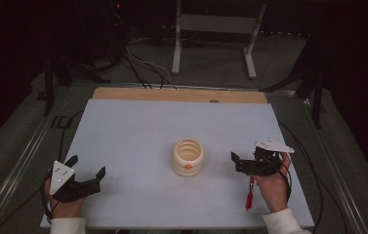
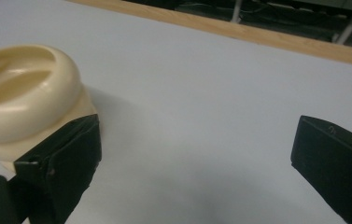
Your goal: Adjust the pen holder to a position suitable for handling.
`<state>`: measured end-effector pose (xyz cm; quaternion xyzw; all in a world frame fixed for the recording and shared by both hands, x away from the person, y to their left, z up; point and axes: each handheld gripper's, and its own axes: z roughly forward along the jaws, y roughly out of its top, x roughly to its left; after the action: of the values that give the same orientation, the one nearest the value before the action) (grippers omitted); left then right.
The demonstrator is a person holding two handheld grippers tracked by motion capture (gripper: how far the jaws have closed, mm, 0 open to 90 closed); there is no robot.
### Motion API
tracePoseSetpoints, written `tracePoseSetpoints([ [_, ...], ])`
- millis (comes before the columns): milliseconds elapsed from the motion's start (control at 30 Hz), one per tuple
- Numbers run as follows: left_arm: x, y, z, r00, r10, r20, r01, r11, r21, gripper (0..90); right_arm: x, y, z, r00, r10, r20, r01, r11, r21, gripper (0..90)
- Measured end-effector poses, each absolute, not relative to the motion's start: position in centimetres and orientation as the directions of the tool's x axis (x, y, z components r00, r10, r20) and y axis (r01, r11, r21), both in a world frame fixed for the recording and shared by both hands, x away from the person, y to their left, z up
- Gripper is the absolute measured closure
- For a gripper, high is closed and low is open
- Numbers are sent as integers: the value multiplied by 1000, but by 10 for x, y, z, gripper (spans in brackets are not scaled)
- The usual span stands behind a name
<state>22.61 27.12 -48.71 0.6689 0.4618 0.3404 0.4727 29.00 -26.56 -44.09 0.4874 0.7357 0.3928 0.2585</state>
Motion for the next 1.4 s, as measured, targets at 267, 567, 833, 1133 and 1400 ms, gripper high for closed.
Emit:
tracePoseSetpoints([
  [267, 226, 270, -488, 341, 940, 19, 298, -128, 946, 7, 284, -276, -457, -375, 926, 34, 562, 198, 803, 23],
  [567, 227, 270, -488, 343, 939, 21, 298, -130, 946, 7, 277, -283, -468, -362, 931, 53, 590, 185, 786, 23],
  [833, 227, 270, -488, 346, 938, 24, 299, -135, 945, 7, 270, -293, -478, -346, 937, 54, 614, 182, 768, 23],
  [1133, 228, 269, -489, 350, 936, 27, 302, -140, 943, 7, 264, -302, -483, -334, 942, 45, 633, 189, 751, 23],
  [1400, 228, 268, -489, 351, 936, 28, 299, -140, 944, 7, 261, -304, -488, -322, 946, 42, 666, 194, 720, 23],
])
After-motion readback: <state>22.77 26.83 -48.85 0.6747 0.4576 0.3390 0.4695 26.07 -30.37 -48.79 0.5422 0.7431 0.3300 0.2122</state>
